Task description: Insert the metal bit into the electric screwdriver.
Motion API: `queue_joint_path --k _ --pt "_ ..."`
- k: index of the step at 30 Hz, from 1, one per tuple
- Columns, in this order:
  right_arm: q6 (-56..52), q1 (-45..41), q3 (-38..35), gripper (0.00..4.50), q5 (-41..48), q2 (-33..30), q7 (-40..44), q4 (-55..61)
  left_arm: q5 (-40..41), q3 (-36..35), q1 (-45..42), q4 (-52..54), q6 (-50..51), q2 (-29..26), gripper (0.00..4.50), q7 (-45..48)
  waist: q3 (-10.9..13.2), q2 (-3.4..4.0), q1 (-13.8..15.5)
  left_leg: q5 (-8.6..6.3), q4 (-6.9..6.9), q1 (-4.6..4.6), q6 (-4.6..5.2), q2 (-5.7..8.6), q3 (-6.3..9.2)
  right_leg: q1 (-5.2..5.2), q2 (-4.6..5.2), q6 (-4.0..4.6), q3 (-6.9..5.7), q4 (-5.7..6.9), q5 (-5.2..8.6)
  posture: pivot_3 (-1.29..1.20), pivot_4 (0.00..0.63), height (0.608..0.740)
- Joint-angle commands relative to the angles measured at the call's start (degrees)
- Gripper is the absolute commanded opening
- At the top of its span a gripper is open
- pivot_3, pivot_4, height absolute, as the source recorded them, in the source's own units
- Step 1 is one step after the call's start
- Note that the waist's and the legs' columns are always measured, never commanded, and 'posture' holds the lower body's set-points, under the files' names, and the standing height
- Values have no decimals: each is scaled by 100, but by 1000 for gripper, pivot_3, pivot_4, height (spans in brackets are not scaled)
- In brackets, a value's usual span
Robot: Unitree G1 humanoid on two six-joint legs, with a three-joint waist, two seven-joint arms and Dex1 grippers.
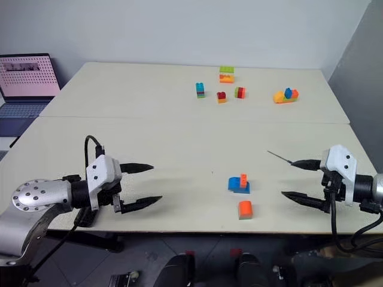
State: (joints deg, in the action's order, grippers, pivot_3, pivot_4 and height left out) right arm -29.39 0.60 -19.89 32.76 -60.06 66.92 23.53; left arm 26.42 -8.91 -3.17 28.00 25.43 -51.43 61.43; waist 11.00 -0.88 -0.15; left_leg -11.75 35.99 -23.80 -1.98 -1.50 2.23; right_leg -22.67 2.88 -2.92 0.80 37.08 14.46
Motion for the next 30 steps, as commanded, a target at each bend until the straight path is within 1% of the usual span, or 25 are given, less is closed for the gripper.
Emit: queue_joint_path --k 1,4,5,9,11,16,21,24,26,27,30 --pt "-250 -80 193 4444 273 -174 154 504 333 152 16 570 113 -194 4500 295 0 0 0 0 0 1 0 -2 0 0 -2 0 0 -1 0 0 150 740" --pt "-367 -108 549 4444 271 -181 148 686 312 347 42 720 5 -204 4500 389 0 -1 1 0 0 2 0 -2 0 1 -3 0 1 -1 0 0 150 740" --pt "-320 -162 826 4444 138 -165 145 709 249 474 32 772 -110 -182 4500 440 -1 -1 1 0 0 1 0 -2 0 0 -3 0 1 -1 0 0 150 740" --pt "-241 -810 2043 4444 -351 121 171 456 7 974 49 827 -580 -95 4500 676 -2 -3 -16 0 5 4 0 -2 -3 1 -4 4 3 -1 -2 0 150 740" --pt "-179 -1025 2402 4444 -489 232 275 344 -78 1062 50 727 -768 -72 4500 727 -5 -8 -15 0 6 3 0 -4 -3 -1 -5 7 3 -1 -4 0 150 740" --pt "114 -1361 3036 4444 -891 563 366 -24 -162 1199 39 622 -1053 48 4500 722 -5 -9 -7 0 5 1 0 -5 -2 -3 -7 7 2 -1 -4 0 150 740" --pt "277 -1554 3303 4444 -1131 831 381 -390 -232 1346 74 617 -1166 126 4500 665 -6 -10 -3 0 5 -1 0 -5 -3 -4 -11 6 4 -1 -5 0 150 740" --pt "387 -1588 3345 3917 -1239 931 380 -584 -268 1436 26 610 -1166 205 4500 579 -6 -10 -3 0 6 0 0 -7 -1 -3 -14 6 4 1 -5 0 150 740" --pt "504 -1582 3323 3433 -1283 964 400 -667 -255 1483 -39 600 -1100 278 4500 510 -6 -10 -3 0 6 1 0 -8 -1 -3 -15 6 4 2 -5 0 150 740" --pt "534 -1581 3319 3286 -1303 970 412 -691 -250 1499 -73 579 -1076 307 4500 489 -6 -10 -3 0 6 1 0 -8 -1 -3 -16 6 5 2 -5 0 150 740" --pt "547 -1559 3257 2506 -1313 969 403 -697 -261 1576 -206 497 -1042 384 4500 446 -6 -10 -2 0 7 1 0 -8 0 -2 -17 6 5 4 -5 0 150 740"
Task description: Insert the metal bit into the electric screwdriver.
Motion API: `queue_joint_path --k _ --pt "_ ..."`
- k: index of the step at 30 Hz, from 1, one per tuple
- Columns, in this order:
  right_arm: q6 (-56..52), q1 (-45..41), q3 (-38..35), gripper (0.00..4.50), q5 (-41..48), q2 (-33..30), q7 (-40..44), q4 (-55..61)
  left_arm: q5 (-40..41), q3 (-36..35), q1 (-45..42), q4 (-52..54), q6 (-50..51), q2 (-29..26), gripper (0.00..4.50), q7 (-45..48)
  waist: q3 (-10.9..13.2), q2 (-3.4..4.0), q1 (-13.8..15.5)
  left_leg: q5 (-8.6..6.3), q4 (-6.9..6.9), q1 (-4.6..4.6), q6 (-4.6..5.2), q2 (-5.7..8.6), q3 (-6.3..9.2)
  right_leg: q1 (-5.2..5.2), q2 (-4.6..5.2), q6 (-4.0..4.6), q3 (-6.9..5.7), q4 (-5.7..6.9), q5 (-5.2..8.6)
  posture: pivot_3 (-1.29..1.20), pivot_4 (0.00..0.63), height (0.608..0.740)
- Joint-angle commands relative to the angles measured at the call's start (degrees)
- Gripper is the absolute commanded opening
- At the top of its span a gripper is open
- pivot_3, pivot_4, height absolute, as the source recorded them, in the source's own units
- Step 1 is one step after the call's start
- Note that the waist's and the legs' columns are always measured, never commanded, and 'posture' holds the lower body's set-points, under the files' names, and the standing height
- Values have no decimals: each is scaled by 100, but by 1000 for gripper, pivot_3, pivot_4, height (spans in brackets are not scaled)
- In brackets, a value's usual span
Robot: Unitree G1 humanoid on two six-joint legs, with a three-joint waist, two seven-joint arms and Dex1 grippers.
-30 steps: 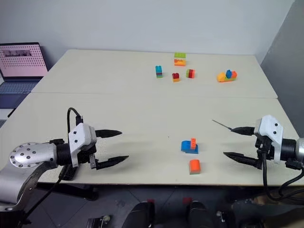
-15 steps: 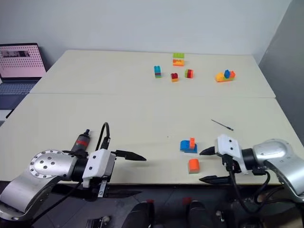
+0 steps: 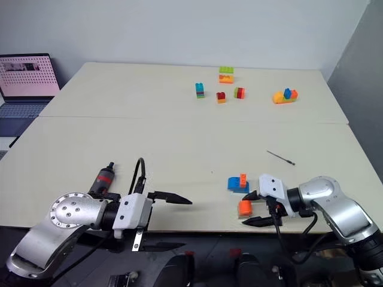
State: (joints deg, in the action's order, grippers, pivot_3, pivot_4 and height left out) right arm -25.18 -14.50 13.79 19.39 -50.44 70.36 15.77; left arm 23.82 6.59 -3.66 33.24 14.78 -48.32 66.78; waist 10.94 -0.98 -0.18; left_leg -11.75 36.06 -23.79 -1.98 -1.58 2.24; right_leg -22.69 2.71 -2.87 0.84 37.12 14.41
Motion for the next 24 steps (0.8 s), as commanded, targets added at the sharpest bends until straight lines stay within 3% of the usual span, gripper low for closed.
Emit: queue_joint_path --k 1,5,11,17,19,22,24 --pt "139 -40 -134 2312 21 7 57 76 6 49 -212 -57 45 108 4500 -102 0 0 0 0 0 0 0 0 1 0 -2 0 1 0 0 0 150 740" --pt "114 71 -326 1475 120 -29 -13 179 281 4 -410 -146 289 345 4500 -259 0 0 -1 0 0 0 0 -3 2 0 -6 0 2 0 0 0 150 740" --pt "-243 552 -1299 1473 491 -224 -376 574 520 -36 -637 -350 527 615 4500 -346 -1 -1 8 0 1 0 0 -3 6 3 -11 -4 5 1 -2 0 150 740" --pt "-658 1514 -3522 1473 541 -249 -1352 246 667 61 -927 -485 529 1071 4500 -533 -2 -2 68 0 5 -1 0 0 8 10 -11 -4 6 -3 -3 0 150 740" --pt "-647 1575 -3669 1473 481 -186 -1591 164 709 64 -985 -510 588 1168 4500 -553 -4 -5 59 0 8 1 0 1 7 14 -11 -8 8 -5 -6 0 150 740" --pt "-574 1236 -3926 1473 184 400 -2752 -613 700 142 -1216 -710 527 1456 4500 -575 -8 -11 -1 0 8 12 0 -4 7 19 -16 -4 10 -1 -10 0 150 740" --pt "-555 1040 -3886 1473 78 616 -3100 -904 624 214 -1301 -798 509 1525 4500 -528 -9 -11 -28 0 8 25 0 -10 9 31 -25 1 11 -3 -13 0 150 740"
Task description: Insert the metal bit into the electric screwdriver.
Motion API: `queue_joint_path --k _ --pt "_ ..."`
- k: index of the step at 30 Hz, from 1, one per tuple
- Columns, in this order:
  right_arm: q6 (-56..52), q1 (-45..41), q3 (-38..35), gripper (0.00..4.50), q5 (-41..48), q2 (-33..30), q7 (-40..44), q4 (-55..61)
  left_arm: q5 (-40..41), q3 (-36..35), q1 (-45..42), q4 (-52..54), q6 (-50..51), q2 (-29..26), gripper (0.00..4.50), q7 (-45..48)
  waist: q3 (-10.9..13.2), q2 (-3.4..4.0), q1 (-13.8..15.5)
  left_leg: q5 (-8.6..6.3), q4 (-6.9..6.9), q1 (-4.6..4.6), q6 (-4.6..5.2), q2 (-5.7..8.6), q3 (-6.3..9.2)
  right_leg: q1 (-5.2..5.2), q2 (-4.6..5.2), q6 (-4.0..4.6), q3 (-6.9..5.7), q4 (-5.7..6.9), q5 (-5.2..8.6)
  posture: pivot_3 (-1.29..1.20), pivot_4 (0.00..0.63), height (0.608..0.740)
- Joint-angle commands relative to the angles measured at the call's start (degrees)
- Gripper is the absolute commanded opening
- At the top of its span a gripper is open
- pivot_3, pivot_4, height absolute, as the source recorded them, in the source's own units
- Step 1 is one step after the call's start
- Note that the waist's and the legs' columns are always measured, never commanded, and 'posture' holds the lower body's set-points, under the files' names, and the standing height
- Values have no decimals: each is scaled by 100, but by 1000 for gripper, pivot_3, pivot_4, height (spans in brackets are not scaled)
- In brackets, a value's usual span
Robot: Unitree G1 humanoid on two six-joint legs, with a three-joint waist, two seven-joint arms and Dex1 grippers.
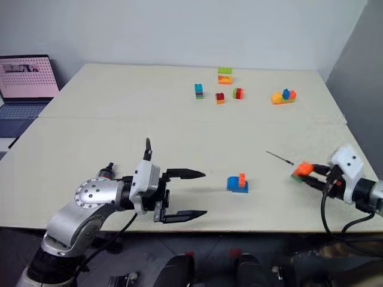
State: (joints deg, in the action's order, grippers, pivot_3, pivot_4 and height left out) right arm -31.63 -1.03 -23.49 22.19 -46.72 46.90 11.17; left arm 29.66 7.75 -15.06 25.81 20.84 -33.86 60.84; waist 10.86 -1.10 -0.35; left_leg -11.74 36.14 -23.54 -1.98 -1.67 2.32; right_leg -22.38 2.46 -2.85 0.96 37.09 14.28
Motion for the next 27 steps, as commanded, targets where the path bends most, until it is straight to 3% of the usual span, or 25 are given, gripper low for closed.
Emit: queue_joint_path --k 1,4,9,11,17,22,27 --pt "69 -420 -112 1473 -254 307 -882 -563 12 119 -187 -86 -102 108 4500 61 -2 6 -18 0 0 6 0 1 -2 4 0 1 4 1 0 0 150 740" --pt "95 -940 22 1473 -599 519 -1592 -1241 -78 211 -261 -151 -160 165 4500 59 -5 13 -64 0 -3 13 0 0 -4 5 -3 1 10 3 -1 0 150 740" --pt "2 -1369 53 1473 -640 678 -1934 -1811 -227 287 -332 -242 -256 203 4500 82 -5 13 -112 0 -8 11 1 0 -4 5 -5 2 12 1 -1 0 150 740" --pt "-123 -1447 12 2174 -603 680 -2040 -1900 -264 305 -352 -273 -281 211 4500 65 -5 13 -108 0 -11 10 1 0 -3 5 -5 2 11 0 0 0 150 740" --pt "-300 -1470 -103 3421 -381 592 -2037 -1706 -331 311 -340 -315 -307 214 4500 86 -5 13 -115 0 -10 9 1 0 -4 4 -5 1 14 -2 0 0 150 740" --pt "148 -1052 -241 4484 -477 54 -1556 -1000 -333 120 -272 -354 -243 -33 4500 157 -3 18 -113 0 -9 9 1 1 -4 5 -5 1 15 0 0 0 150 740" --pt "525 -724 16 4484 20 -556 -164 105 -471 -115 -114 -527 -420 -632 4500 438 0 22 -146 -1 -15 9 2 -4 -5 1 -9 2 14 -5 2 0 150 740"
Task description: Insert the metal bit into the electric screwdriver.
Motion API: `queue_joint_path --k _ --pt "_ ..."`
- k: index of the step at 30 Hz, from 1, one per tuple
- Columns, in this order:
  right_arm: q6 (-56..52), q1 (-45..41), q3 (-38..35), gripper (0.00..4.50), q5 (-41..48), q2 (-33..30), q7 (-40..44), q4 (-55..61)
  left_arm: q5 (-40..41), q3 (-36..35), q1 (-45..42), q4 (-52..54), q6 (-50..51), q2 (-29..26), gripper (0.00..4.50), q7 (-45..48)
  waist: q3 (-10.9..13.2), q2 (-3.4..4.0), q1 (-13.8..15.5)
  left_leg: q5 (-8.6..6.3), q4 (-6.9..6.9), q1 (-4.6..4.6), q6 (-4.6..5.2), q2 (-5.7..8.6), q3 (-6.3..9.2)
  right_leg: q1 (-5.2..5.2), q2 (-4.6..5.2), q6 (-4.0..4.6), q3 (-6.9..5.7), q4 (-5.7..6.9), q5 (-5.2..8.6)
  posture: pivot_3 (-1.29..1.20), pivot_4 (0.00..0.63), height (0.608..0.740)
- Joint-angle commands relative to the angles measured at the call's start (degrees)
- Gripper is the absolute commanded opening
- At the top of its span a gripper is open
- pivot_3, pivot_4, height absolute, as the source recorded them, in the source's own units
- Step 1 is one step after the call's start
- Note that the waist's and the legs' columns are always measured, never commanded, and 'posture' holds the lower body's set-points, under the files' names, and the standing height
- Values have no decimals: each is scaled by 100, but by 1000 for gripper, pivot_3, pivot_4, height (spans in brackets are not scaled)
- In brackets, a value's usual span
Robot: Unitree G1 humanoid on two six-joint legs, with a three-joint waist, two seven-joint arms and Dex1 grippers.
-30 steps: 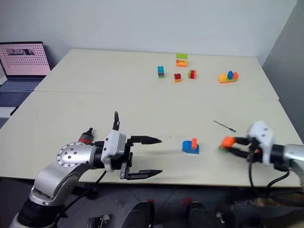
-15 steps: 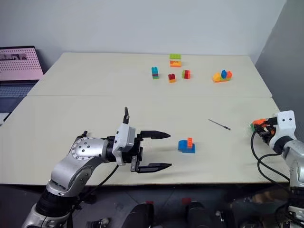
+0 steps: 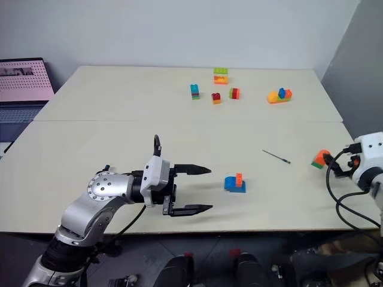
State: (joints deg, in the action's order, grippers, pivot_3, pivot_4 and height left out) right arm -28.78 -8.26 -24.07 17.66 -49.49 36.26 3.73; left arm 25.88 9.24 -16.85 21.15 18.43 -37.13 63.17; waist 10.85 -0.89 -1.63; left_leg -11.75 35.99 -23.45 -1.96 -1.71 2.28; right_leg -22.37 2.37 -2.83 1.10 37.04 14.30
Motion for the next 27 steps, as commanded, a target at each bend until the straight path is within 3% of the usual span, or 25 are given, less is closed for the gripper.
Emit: queue_joint_path --k 1,6,12,24,27 --pt "178 -36 232 4484 720 -329 1217 1110 -117 -284 100 -91 -221 -426 4500 285 0 0 -29 0 -1 2 0 -4 0 0 -4 0 0 0 0 0 150 740" --pt "-242 -568 1358 4484 1187 -425 2140 1580 -60 -334 134 -166 -206 -679 4500 494 2 -4 -20 -1 1 12 0 -14 3 3 -10 2 -1 5 0 0 150 740" --pt "-139 -1723 3010 4484 599 -27 2819 771 -128 -335 256 -30 -224 -711 4500 480 6 -11 -1 -1 4 2 -1 -6 2 1 -1 2 2 -8 0 0 150 740" --pt "380 -2451 4056 4484 -148 787 3394 -520 -180 -268 409 98 -316 -771 4500 595 6 -11 7 0 1 -65 0 -8 5 -79 -11 -19 -2 17 -13 0 150 740" --pt "468 -2439 4056 3996 -248 913 3353 -639 -166 -225 398 104 -288 -746 4500 603 6 -11 8 0 2 -65 0 -8 4 -79 -11 -18 0 19 -13 0 150 740"
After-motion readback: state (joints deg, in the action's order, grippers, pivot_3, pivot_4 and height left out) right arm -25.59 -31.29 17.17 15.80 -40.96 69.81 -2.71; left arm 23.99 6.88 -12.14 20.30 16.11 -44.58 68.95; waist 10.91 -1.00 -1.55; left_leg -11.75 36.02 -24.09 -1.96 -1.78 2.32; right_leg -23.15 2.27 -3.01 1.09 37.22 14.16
